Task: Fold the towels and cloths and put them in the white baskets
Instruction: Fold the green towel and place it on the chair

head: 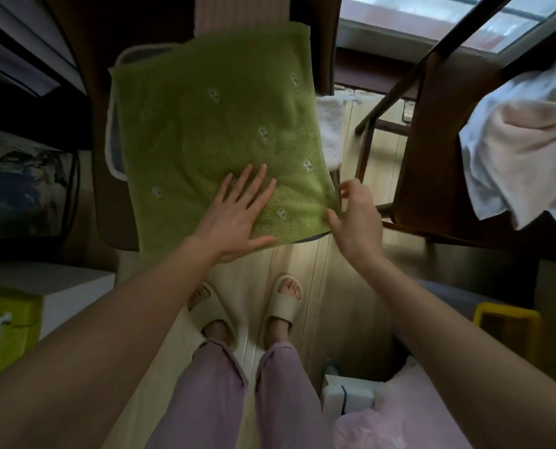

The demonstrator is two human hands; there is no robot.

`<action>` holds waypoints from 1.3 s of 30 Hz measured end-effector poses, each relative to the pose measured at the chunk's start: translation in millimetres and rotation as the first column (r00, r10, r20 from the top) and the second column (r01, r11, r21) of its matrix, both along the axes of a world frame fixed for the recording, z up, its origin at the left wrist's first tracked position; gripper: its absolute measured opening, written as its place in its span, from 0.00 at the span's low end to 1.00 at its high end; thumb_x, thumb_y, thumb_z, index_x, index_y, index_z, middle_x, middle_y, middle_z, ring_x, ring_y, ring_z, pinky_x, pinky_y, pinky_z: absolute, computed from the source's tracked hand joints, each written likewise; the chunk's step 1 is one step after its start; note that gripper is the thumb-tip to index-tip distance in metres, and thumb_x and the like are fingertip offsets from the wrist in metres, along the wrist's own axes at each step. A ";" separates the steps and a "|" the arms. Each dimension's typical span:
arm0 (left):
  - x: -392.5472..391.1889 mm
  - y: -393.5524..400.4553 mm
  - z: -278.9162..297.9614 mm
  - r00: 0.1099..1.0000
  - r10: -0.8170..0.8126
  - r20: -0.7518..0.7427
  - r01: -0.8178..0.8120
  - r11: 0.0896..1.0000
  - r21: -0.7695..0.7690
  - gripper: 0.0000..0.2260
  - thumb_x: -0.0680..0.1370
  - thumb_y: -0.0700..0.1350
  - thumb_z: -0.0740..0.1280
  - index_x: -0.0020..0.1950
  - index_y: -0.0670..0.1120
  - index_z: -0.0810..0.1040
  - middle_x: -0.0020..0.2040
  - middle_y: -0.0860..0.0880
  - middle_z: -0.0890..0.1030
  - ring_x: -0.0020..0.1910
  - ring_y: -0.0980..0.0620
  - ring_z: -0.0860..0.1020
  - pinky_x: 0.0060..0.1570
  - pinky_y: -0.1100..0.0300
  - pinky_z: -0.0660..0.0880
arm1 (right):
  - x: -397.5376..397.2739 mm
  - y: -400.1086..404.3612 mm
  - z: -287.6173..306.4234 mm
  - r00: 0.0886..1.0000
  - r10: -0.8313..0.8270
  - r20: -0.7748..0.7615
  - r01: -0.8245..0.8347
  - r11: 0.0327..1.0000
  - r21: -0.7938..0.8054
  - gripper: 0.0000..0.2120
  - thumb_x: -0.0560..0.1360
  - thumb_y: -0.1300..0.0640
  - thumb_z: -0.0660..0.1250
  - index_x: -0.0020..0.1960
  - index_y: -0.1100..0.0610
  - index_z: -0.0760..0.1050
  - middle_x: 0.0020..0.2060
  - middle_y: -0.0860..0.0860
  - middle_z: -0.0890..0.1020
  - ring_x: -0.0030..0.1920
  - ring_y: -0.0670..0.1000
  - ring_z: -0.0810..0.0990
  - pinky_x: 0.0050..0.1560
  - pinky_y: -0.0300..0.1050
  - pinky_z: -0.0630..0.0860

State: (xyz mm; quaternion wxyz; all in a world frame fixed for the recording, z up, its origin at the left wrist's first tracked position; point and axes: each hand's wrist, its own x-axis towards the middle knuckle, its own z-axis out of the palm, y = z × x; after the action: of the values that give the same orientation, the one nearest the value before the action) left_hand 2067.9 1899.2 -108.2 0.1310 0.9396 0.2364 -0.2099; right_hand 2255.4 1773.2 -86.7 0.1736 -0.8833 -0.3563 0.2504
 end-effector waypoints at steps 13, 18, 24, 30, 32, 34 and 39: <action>-53.5 -32.4 -9.3 0.999 0.032 -0.015 -0.031 0.995 0.090 0.43 0.76 0.44 0.64 0.77 0.47 0.35 0.79 0.49 0.36 0.78 0.46 0.39 0.74 0.43 0.43 | -36.5 6.3 -23.1 0.396 0.801 0.450 -0.832 0.520 -0.193 0.33 0.68 0.55 0.74 0.70 0.61 0.70 0.66 0.59 0.74 0.58 0.61 0.77 0.58 0.55 0.71; -63.7 -23.2 -11.9 1.000 -0.001 0.021 0.001 1.000 0.014 0.41 0.76 0.37 0.60 0.76 0.50 0.32 0.76 0.52 0.32 0.76 0.51 0.34 0.75 0.47 0.39 | -38.7 10.0 -23.5 0.363 0.843 0.397 -0.860 0.467 -0.205 0.37 0.72 0.56 0.70 0.77 0.58 0.59 0.76 0.57 0.62 0.73 0.59 0.65 0.74 0.54 0.54; -67.0 -5.0 0.8 0.999 0.018 0.036 -0.012 0.985 -0.174 0.33 0.79 0.37 0.58 0.79 0.51 0.46 0.79 0.54 0.44 0.78 0.53 0.42 0.76 0.52 0.42 | -46.5 21.6 -13.5 0.360 0.868 0.341 -0.849 0.456 -0.265 0.28 0.69 0.59 0.71 0.69 0.62 0.73 0.66 0.58 0.76 0.64 0.59 0.77 0.63 0.53 0.73; -72.7 14.4 39.2 0.933 0.359 0.022 -0.334 0.887 -0.320 0.12 0.80 0.42 0.60 0.61 0.48 0.77 0.57 0.47 0.81 0.55 0.46 0.78 0.54 0.50 0.75 | -47.0 41.1 26.5 0.349 0.916 0.196 -0.805 0.400 -0.437 0.14 0.78 0.59 0.60 0.63 0.54 0.74 0.56 0.50 0.81 0.55 0.52 0.80 0.61 0.47 0.68; -76.0 18.0 55.2 0.914 0.405 -0.013 -0.398 0.890 -0.224 0.09 0.79 0.41 0.60 0.57 0.48 0.77 0.51 0.46 0.81 0.49 0.45 0.79 0.44 0.53 0.74 | -47.9 46.5 41.8 0.472 0.857 0.206 -0.747 0.513 -0.422 0.10 0.79 0.59 0.61 0.59 0.53 0.75 0.50 0.49 0.82 0.48 0.51 0.80 0.51 0.44 0.72; -77.5 22.7 69.2 0.902 0.427 -0.065 -0.432 0.892 -0.130 0.12 0.79 0.40 0.59 0.58 0.49 0.77 0.51 0.46 0.80 0.50 0.44 0.79 0.40 0.56 0.70 | -49.8 51.7 54.4 0.616 0.764 0.189 -0.676 0.637 -0.370 0.08 0.79 0.58 0.62 0.57 0.54 0.76 0.48 0.49 0.80 0.44 0.49 0.79 0.43 0.41 0.72; -68.8 44.2 99.8 0.778 0.610 -0.153 -0.629 0.759 -0.169 0.10 0.79 0.37 0.55 0.55 0.49 0.70 0.47 0.45 0.74 0.47 0.43 0.77 0.42 0.50 0.74 | -47.5 77.5 91.0 0.839 0.534 0.104 -0.513 0.840 -0.177 0.07 0.78 0.62 0.63 0.55 0.57 0.76 0.49 0.53 0.79 0.47 0.52 0.77 0.49 0.45 0.76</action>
State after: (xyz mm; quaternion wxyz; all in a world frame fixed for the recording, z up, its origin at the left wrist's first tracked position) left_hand 1999.1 1943.4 -8.4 0.2813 0.7789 0.5155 -0.2199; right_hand 2207.9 1850.7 4.3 0.0081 -0.7781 -0.5778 0.2462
